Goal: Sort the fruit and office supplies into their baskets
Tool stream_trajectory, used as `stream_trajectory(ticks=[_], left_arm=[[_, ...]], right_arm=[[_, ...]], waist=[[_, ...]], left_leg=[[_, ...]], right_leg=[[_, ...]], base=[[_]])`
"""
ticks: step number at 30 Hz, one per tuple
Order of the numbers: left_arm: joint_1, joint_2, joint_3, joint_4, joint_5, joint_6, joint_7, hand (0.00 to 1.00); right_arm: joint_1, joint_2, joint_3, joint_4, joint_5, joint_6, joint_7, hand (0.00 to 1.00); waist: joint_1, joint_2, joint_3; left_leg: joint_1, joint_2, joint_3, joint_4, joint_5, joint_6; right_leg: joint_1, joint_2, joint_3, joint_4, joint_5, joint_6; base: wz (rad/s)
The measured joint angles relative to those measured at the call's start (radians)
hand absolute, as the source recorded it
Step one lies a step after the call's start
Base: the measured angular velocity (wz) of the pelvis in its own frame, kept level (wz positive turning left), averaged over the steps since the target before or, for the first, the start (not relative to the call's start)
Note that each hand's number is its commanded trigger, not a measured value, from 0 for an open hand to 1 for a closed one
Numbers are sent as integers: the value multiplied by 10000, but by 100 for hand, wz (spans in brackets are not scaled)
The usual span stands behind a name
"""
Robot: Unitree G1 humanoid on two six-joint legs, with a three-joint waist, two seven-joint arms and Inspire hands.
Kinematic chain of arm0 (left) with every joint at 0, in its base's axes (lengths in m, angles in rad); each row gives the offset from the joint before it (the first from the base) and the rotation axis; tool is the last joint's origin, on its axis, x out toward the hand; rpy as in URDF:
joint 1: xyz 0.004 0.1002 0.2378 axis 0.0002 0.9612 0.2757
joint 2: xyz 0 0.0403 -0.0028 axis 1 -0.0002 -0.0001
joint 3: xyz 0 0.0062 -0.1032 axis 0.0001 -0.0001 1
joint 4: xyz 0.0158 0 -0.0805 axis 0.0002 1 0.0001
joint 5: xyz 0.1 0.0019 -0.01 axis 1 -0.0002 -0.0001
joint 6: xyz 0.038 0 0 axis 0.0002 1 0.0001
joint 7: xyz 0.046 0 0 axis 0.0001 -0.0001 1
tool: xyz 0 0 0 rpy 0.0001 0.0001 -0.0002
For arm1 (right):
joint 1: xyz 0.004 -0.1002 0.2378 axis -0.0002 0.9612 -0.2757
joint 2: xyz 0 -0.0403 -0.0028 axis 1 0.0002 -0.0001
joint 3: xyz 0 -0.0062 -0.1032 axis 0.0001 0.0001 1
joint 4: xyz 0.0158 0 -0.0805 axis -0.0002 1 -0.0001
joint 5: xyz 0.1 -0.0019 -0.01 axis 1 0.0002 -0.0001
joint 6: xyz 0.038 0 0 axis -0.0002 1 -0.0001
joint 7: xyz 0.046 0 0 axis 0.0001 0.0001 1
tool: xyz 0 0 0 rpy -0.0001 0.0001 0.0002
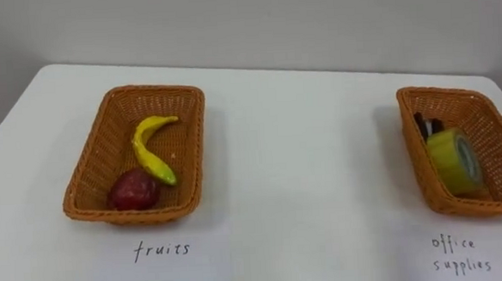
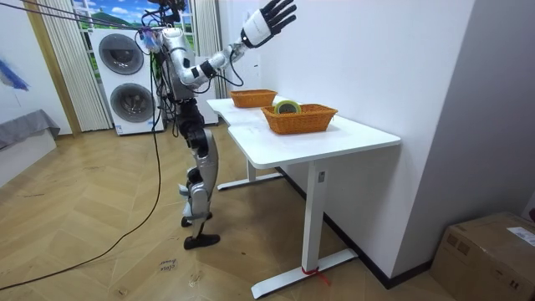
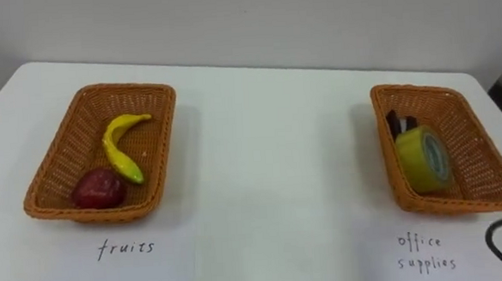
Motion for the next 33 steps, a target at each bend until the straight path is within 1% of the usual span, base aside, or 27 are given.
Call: stream_trajectory(ticks=[1,3,5,6,8,9,11,12,14,15,18,19,20,21,22,23,25,26,27,28,29,30,32,33], left_arm=[[28,0,8,-1,1,-1,4,0],[33,-1,0,-15,4,-1,59,0],[14,-5,1,-114,6,-3,197,0],[46,-4,8,-183,2,-8,214,0],[59,-7,4,-194,-5,-5,221,0],[43,-9,2,-212,-8,-6,292,0],[45,-8,39,-352,-5,-13,462,0],[64,-8,65,-425,-7,-12,571,0],[63,-9,87,-426,-12,-13,635,0],[60,-9,92,-423,-42,-22,686,0],[64,-39,94,-417,-766,-33,767,0],[59,-38,96,-421,-951,-33,787,0],[52,-39,96,-422,-1022,-32,787,0],[59,-38,91,-454,-1054,-44,790,0],[60,-35,96,-457,-1078,-126,818,0],[66,-35,96,-457,-1088,-143,830,0],[102,-48,95,-456,-1110,-143,836,0],[90,-48,95,-457,-1161,-143,836,0],[75,-60,95,-470,-1198,-142,836,0],[55,-73,93,-497,-1209,-141,833,0],[26,-78,93,-502,-1259,-141,831,0],[3,-106,94,-568,-1442,-141,825,0],[-37,-153,94,-608,-1561,-145,812,0],[-62,-190,96,-587,-1566,-145,803,0]], right_arm=[[262,0,-111,0,-5,-58,-309,0],[561,0,-178,10,-5,-85,-736,0],[938,1,-377,49,-4,-130,-1094,0],[1157,3,-497,55,53,-134,-1313,0],[1406,5,-727,68,463,-179,-1618,0],[1560,6,-842,130,699,-253,-1812,0],[2025,11,-906,285,984,-382,-2011,0],[2291,76,-904,415,1296,-390,-2157,0],[2550,331,-930,605,1742,-426,-2394,0],[2705,544,-1004,952,2041,-514,-2537,0],[2936,994,-1151,1911,2951,-598,-2928,0],[2971,1106,-1155,2392,3384,-670,-2954,0],[2990,1133,-1154,2665,3619,-696,-2993,0],[3067,1188,-1154,3223,4089,-726,-3033,0],[3134,1291,-1147,3951,4568,-886,-3002,0],[3147,1361,-1147,4278,4811,-900,-3014,0],[3290,1760,-1138,5415,5715,-948,-3023,0],[3294,1825,-1117,5785,5968,-959,-2993,0],[3348,2003,-1103,6460,6205,-967,-2988,0],[3359,2184,-1014,7023,6391,-985,-2936,0],[3371,2234,-881,7293,6460,-997,-2891,0],[3411,2328,-660,7809,6526,-998,-2776,0],[3456,2556,-467,8258,6643,-997,-2580,0],[3474,2649,-201,8638,6648,-1003,-2401,0]], waist=[[-7,23,9],[-78,94,28],[-176,130,9],[-231,179,-19],[-287,244,-23],[-317,316,-24],[-302,378,-7],[-296,399,-1],[-310,405,-6],[-308,412,2],[-320,435,1],[-348,447,3],[-367,450,1],[-393,469,-4],[-366,484,-6],[-358,486,-4],[-333,535,-23],[-335,537,-31],[-365,565,-40],[-350,617,-42],[-341,642,-41],[-333,696,-43],[-339,753,-42],[-331,778,-29]], left_leg=[[10,19,97,-3,-17,-3],[-3,31,116,-15,-26,-9],[-14,41,172,-9,-30,-9],[-11,45,177,-16,-38,-12],[27,53,209,-20,-48,-14],[51,61,227,-20,-55,-16],[53,76,255,-27,-55,-20],[39,95,314,-26,-57,-30],[-3,104,365,-27,-51,-48],[-29,113,371,-26,-48,-53],[-100,116,397,-31,-54,-58],[-152,115,393,-30,-53,-57],[-174,113,392,-30,-53,-57],[-227,105,382,-27,-54,-56],[-298,111,383,-3,-54,-57],[-307,112,384,0,-53,-57],[-299,113,352,-21,-53,-59],[-299,113,341,-21,-53,-59],[-299,113,336,-20,-53,-60],[-301,114,336,-33,-56,-61],[-301,114,337,-33,-61,-64],[-301,113,349,-41,-66,-65],[-275,113,379,-109,-69,-65],[-265,110,389,-111,-69,-66]], right_leg=[[-41,18,101,10,2,-3],[-75,28,155,19,8,-11],[-93,35,175,16,16,-18],[-76,40,175,11,23,-21],[-55,44,177,13,23,-21],[-39,46,178,13,23,-21],[-53,63,216,11,23,-22],[-87,77,249,1,21,-28],[-185,95,326,-24,-4,-56],[-207,119,387,-46,-5,-58],[-276,125,426,-56,-7,-58],[-328,126,432,-60,-4,-59],[-346,127,442,-54,-3,-60],[-379,128,450,-17,-3,-60],[-433,132,464,-17,0,-63],[-453,135,470,-11,0,-64],[-387,139,431,-2,-1,-65],[-379,138,419,6,-1,-65],[-374,132,400,5,-1,-65],[-378,130,393,5,-1,-64],[-384,130,397,5,-1,-65],[-389,129,414,6,-4,-64],[-401,128,471,5,-16,-76],[-464,129,539,12,-37,-81]], base=[[-22],[-14],[-3],[0],[-2],[-4],[-6],[-13],[-12],[-5],[-1],[0],[0],[4],[3],[0],[2],[6],[4],[0],[0],[-5],[-6],[-4]])
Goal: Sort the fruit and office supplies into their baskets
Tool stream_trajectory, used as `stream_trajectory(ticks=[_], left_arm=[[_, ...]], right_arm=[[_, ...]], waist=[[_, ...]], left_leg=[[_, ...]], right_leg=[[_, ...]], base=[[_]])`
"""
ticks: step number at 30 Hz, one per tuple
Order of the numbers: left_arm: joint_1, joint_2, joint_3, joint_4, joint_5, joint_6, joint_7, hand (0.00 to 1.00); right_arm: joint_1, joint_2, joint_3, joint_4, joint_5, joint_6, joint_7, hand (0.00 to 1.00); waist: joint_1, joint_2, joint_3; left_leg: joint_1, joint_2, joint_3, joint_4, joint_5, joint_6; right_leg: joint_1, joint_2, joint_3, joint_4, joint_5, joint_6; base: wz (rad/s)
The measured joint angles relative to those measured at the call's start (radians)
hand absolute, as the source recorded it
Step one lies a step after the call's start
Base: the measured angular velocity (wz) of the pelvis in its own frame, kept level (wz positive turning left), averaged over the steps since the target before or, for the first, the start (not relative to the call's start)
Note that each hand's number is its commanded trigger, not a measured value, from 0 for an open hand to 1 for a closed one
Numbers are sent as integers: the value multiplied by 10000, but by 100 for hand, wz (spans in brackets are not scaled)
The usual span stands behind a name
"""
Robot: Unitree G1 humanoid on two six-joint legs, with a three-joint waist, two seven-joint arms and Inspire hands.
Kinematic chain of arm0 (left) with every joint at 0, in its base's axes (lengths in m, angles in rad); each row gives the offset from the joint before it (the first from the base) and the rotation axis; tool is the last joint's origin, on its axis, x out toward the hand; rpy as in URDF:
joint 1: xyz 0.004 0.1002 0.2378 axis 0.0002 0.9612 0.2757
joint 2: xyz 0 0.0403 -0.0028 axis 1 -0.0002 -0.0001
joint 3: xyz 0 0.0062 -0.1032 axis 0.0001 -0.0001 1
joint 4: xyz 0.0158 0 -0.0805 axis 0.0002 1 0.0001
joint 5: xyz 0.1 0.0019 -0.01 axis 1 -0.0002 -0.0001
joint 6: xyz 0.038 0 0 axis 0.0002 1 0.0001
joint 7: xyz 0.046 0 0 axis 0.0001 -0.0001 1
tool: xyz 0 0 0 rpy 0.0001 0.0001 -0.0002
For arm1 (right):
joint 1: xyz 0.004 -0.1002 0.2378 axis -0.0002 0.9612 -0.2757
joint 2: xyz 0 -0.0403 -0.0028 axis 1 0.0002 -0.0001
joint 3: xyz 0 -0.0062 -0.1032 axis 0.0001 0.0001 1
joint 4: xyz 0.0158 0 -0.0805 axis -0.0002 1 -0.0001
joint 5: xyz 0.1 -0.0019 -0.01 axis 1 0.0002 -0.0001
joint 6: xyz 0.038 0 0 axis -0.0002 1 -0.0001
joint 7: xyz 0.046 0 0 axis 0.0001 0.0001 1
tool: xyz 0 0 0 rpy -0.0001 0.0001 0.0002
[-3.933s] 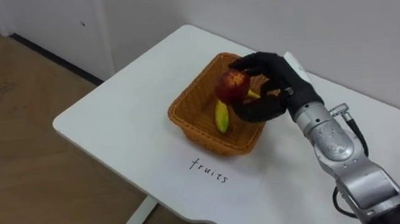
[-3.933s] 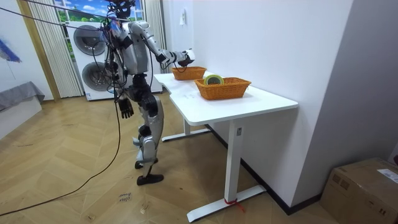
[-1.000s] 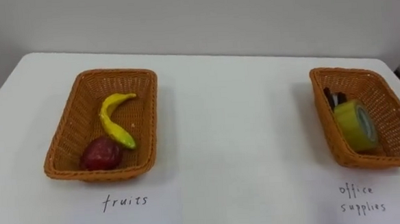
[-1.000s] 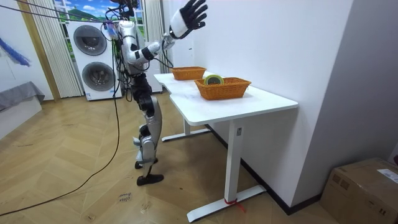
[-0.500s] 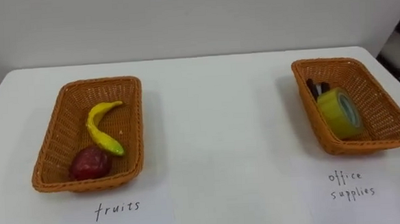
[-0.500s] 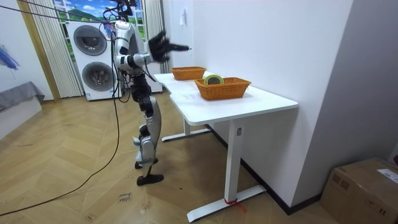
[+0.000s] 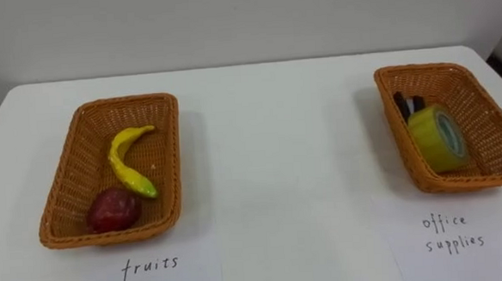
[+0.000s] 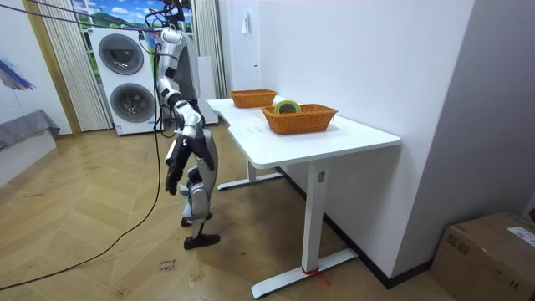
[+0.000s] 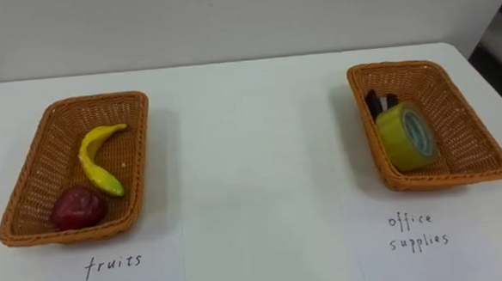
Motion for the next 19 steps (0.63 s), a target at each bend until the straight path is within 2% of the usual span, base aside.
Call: stream_trajectory(ticks=[2,5,7,8,12,15,19], left_arm=[[-29,-60,-1,39,10,-3,-21,0],[-47,-191,-3,406,9,-3,-151,0],[-16,-264,-21,773,12,60,-311,0],[12,-275,-23,821,12,96,-352,0],[-238,-204,-350,1123,105,232,-507,0],[-375,-205,-754,1206,100,300,-537,0],[-458,-205,-1009,1198,109,359,-520,0]], right_arm=[[-58,15,400,1196,-26,18,590,0],[-54,20,1219,2815,-167,341,1883,0],[-98,22,2068,3660,-1398,749,3229,0],[-124,18,2271,3846,-1838,826,3549,0],[-294,-89,3878,4447,-5161,1290,5329,0],[-803,-104,4526,4741,-7025,1340,6186,0],[-1410,-129,5029,4729,-8367,1467,6812,0]], waist=[[-31,-13,3],[85,-27,-2],[94,-17,3],[123,-14,7],[622,29,33],[679,58,52],[914,127,99]], left_leg=[[5,-10,-75,25,-1,-2],[25,-18,-73,67,-21,-4],[47,-14,-56,76,-20,-5],[80,-10,-34,71,-20,-6],[131,-1,-18,75,-34,-23],[180,-8,-36,89,-36,-20],[287,-10,-104,74,-39,-26]], right_leg=[[54,-5,-1,-30,-31,-1],[72,-14,-15,-10,-81,6],[78,-12,12,-18,-82,3],[77,-11,25,-20,-84,0],[85,18,141,-33,-80,-9],[202,10,9,-63,-80,-9],[346,7,-61,-154,-81,-12]], base=[[4],[3],[0],[-10],[-6],[7],[2]])
